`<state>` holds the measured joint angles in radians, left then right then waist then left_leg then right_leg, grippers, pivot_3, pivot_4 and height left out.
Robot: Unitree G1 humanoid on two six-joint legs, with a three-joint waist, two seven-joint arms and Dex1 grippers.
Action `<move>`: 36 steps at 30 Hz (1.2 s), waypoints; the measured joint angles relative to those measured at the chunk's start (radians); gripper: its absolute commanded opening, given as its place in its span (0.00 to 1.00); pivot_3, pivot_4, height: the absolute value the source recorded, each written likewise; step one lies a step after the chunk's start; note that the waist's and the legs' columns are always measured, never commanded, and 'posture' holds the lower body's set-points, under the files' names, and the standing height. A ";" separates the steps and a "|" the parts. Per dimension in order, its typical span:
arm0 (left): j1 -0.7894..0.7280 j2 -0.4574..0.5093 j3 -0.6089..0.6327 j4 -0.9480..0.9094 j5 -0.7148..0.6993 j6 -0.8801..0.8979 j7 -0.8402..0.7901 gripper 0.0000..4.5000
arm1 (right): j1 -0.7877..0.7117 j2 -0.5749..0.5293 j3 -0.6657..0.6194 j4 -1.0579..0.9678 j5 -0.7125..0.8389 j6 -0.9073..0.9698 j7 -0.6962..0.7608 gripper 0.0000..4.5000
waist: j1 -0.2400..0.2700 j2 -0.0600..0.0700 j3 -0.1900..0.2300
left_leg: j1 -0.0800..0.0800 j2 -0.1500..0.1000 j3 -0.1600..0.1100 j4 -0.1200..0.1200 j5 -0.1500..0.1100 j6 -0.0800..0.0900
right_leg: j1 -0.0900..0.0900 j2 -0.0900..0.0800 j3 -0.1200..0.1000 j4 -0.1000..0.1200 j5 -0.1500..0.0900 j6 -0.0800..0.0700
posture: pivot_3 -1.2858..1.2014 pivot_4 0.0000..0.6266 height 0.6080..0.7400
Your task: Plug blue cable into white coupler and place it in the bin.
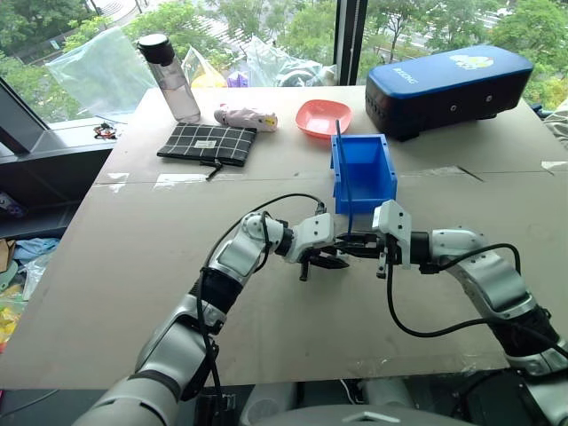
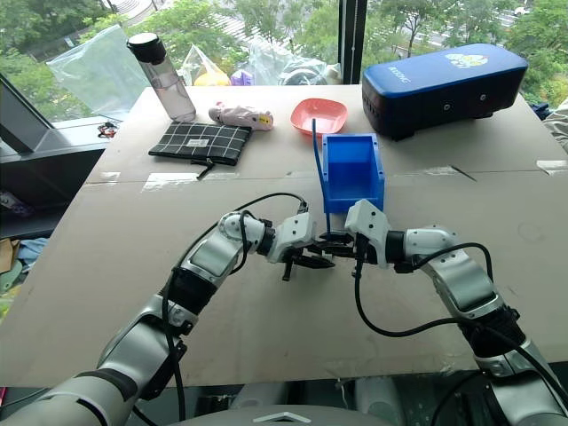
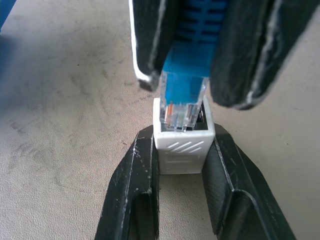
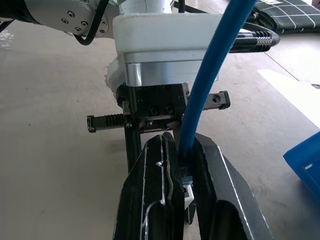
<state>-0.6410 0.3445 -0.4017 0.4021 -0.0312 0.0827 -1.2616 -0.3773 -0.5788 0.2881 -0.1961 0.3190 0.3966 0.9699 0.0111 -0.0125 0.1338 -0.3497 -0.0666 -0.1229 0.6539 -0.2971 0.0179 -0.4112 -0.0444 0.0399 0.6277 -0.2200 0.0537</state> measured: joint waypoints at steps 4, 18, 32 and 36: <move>0.000 -0.001 0.000 0.000 0.000 0.000 0.001 0.13 | -0.001 -0.011 -0.012 -0.003 0.008 0.030 0.025 0.00 | 0.000 0.000 0.000 | 0.000 0.000 0.000 0.000 0.000 0.000 | 0.000 0.000 0.000 0.000 0.000 0.000 | 0.52 0.24 1.00; -0.001 0.000 -0.002 0.001 0.008 -0.010 -0.001 0.13 | -0.069 -0.016 0.024 0.034 -0.007 0.063 0.094 0.00 | 0.000 0.000 -0.001 | 0.000 0.000 0.000 0.000 0.000 0.000 | 0.000 -0.001 0.000 0.000 0.000 0.000 | 0.52 0.24 1.00; -0.001 -0.001 -0.001 0.003 0.014 -0.018 0.001 0.13 | -0.147 -0.004 0.071 0.104 -0.056 0.073 0.145 0.00 | 0.000 0.000 -0.002 | 0.000 0.000 0.000 0.000 0.000 0.000 | 0.000 -0.001 0.000 0.000 0.000 0.000 | 0.52 0.24 1.00; -0.001 -0.001 -0.001 0.004 0.023 -0.018 0.004 0.13 | -0.186 0.007 0.101 0.141 -0.096 0.065 0.171 0.00 | -0.002 -0.001 -0.007 | 0.001 0.000 0.000 0.000 0.000 0.000 | 0.001 0.000 0.000 0.000 0.000 0.000 | 0.52 0.24 1.00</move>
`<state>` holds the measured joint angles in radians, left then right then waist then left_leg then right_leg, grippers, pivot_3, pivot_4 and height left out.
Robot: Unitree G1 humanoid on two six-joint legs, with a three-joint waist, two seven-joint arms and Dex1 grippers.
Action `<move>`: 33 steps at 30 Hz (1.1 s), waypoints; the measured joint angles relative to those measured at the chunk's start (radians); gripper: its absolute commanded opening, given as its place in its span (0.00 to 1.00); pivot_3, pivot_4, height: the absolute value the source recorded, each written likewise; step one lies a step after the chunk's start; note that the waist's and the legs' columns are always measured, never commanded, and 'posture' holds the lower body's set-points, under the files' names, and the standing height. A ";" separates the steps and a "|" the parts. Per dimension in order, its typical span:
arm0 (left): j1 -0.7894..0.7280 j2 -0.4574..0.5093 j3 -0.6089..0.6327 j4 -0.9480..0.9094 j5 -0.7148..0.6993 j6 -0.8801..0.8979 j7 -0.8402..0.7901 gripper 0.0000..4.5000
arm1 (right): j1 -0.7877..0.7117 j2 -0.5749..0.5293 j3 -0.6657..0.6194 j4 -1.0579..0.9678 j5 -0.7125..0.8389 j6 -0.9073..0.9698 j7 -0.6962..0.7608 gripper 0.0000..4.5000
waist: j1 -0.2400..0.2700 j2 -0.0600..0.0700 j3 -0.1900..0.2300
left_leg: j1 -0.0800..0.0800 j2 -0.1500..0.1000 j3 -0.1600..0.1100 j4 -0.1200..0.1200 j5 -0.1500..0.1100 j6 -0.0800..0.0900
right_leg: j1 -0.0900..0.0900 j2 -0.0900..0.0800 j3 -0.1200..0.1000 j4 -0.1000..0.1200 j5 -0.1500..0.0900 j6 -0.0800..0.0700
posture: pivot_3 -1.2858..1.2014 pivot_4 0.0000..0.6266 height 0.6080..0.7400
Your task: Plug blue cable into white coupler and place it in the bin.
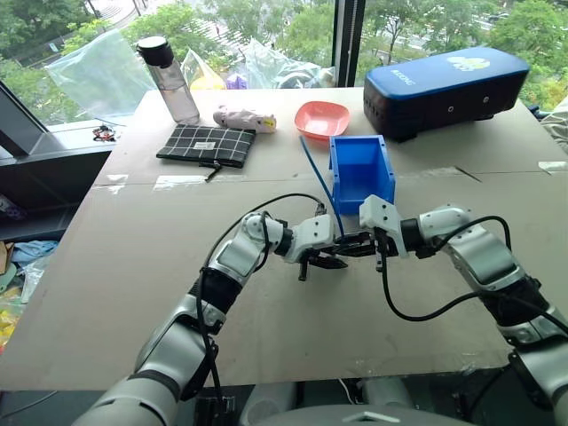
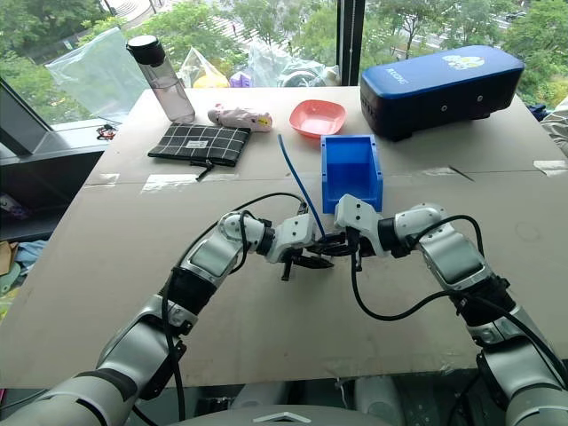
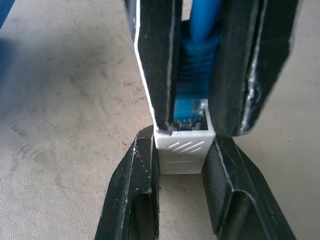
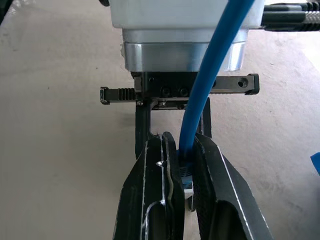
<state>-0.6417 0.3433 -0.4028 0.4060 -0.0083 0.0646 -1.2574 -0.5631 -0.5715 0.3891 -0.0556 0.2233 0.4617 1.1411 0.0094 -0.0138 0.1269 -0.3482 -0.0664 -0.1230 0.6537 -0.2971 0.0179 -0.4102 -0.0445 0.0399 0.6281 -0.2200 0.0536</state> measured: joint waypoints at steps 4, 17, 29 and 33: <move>0.007 0.005 0.007 -0.005 -0.001 0.022 0.001 0.35 | 0.009 0.021 -0.004 0.008 -0.013 0.002 -0.003 0.00 | -0.008 -0.002 -0.007 | 0.001 0.000 0.000 0.000 0.000 0.000 | 0.000 0.000 0.000 0.001 0.000 0.000 | 0.52 0.24 1.00; 0.434 0.133 0.347 -0.732 -0.284 0.470 0.248 0.78 | -0.075 0.171 -0.361 -0.034 0.249 0.330 -0.311 0.00 | -0.023 0.006 0.000 | -0.007 0.000 -0.001 -0.001 0.000 0.000 | -0.010 -0.001 0.003 0.004 0.000 0.000 | 0.52 0.24 1.00; 0.493 0.132 0.542 -1.042 -0.449 0.629 0.544 0.79 | -0.578 0.187 -0.376 0.829 0.092 0.256 -0.400 0.25 | -0.021 0.006 0.000 | -0.013 -0.001 0.000 -0.001 0.000 -0.001 | -0.013 -0.003 0.001 -0.001 0.000 -0.001 | 0.52 0.24 1.00; 0.493 0.143 0.549 -1.065 -0.471 0.636 0.578 0.79 | -0.624 0.183 -0.378 0.947 0.053 0.183 -0.375 0.64 | -0.028 0.007 0.000 | -0.013 -0.001 0.000 -0.002 0.000 -0.001 | -0.015 -0.002 0.002 -0.001 0.000 -0.001 | 0.52 0.24 1.00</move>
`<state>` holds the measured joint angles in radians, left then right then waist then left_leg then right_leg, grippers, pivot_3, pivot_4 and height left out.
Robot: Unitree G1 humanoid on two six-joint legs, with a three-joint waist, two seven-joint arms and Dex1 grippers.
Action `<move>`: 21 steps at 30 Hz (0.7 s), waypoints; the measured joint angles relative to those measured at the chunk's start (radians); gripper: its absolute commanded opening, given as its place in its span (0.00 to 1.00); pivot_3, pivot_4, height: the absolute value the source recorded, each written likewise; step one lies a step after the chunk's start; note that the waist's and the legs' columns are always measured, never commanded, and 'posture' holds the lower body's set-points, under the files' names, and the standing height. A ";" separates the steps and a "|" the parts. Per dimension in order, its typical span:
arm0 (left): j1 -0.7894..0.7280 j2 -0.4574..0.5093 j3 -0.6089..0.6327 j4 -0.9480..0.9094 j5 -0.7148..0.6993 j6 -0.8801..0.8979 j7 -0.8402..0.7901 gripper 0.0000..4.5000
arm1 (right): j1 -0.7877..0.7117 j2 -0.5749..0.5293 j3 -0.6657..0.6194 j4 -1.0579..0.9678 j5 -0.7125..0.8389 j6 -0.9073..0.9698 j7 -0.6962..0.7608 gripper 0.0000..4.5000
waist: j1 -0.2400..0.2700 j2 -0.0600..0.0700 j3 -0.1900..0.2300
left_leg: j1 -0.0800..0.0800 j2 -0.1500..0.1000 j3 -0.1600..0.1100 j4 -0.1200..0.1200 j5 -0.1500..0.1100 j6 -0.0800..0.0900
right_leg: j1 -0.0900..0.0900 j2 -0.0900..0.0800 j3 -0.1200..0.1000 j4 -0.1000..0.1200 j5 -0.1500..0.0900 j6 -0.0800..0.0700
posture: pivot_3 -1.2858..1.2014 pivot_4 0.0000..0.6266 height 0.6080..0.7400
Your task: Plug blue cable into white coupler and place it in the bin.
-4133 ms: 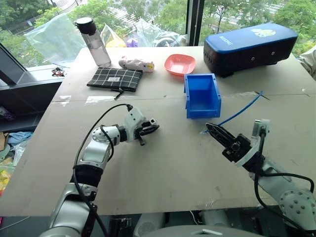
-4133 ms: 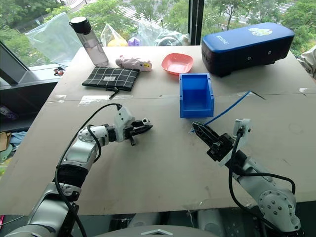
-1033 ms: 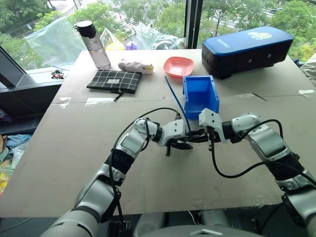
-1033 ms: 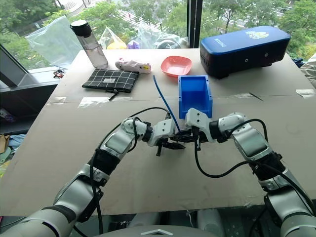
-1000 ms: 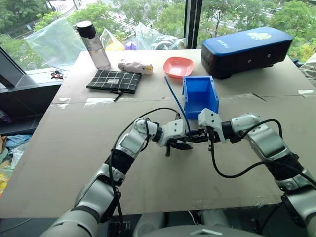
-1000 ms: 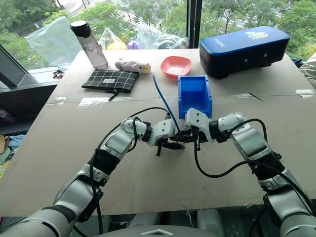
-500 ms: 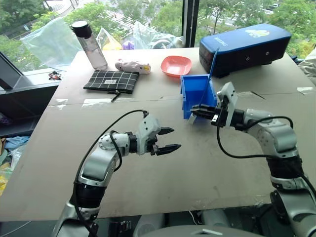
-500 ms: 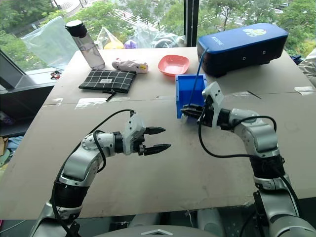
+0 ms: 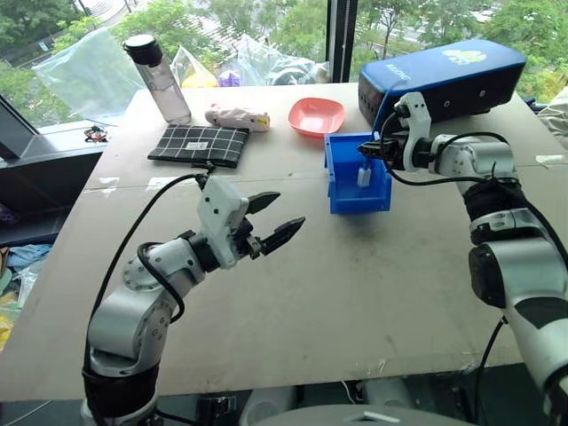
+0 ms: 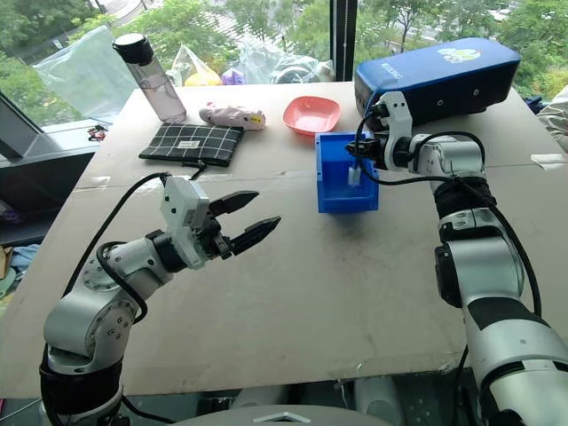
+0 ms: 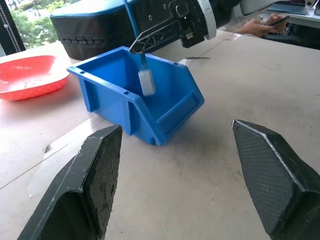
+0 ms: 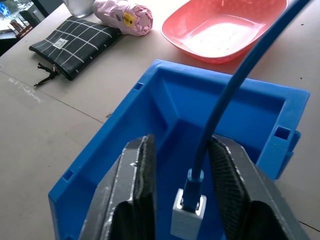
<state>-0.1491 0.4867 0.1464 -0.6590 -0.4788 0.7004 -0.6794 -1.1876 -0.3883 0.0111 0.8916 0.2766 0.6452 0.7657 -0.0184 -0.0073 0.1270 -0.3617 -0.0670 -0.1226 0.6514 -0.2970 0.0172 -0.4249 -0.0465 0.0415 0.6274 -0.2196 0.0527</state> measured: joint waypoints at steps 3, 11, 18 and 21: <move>0.001 0.010 0.000 -0.004 -0.018 0.012 0.020 0.79 | 0.029 -0.015 -0.012 -0.065 0.003 -0.015 0.041 0.96 | 0.001 0.000 0.000 | 0.000 0.000 0.000 0.000 0.000 0.000 | 0.000 0.000 0.000 0.000 0.000 0.000 | 0.52 0.24 1.00; 0.121 0.079 0.033 -0.046 -0.086 0.052 0.032 0.79 | 0.544 -0.162 -0.070 -0.743 0.110 -0.058 0.180 0.96 | 0.014 0.000 0.000 | -0.001 0.000 -0.003 0.001 0.000 0.000 | 0.001 -0.001 -0.001 -0.001 0.000 0.000 | 0.52 0.24 1.00; 0.422 0.199 0.205 -0.101 -0.150 0.045 -0.082 0.79 | 1.155 -0.428 -0.302 -0.986 0.083 -0.338 0.380 0.96 | 0.019 0.005 0.003 | 0.007 0.002 0.002 -0.001 -0.001 0.001 | 0.010 -0.001 -0.001 -0.003 0.000 0.000 | 0.52 0.24 1.00; 0.531 0.232 0.286 -0.116 -0.166 0.015 -0.140 0.79 | 1.326 -0.467 -0.432 -0.972 0.089 -0.452 0.446 0.96 | 0.019 0.006 0.006 | 0.013 0.002 0.005 0.000 -0.004 0.006 | 0.015 -0.001 0.000 -0.002 -0.003 -0.003 | 0.52 0.24 1.00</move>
<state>0.3814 0.7190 0.4328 -0.7747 -0.6444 0.7157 -0.8192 0.1381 -0.8554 -0.4208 -0.0801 0.3654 0.1935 1.2114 0.0007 -0.0013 0.1331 -0.3488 -0.0651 -0.1172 0.6510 -0.3008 0.0234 -0.4099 -0.0473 0.0420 0.6252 -0.2222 0.0493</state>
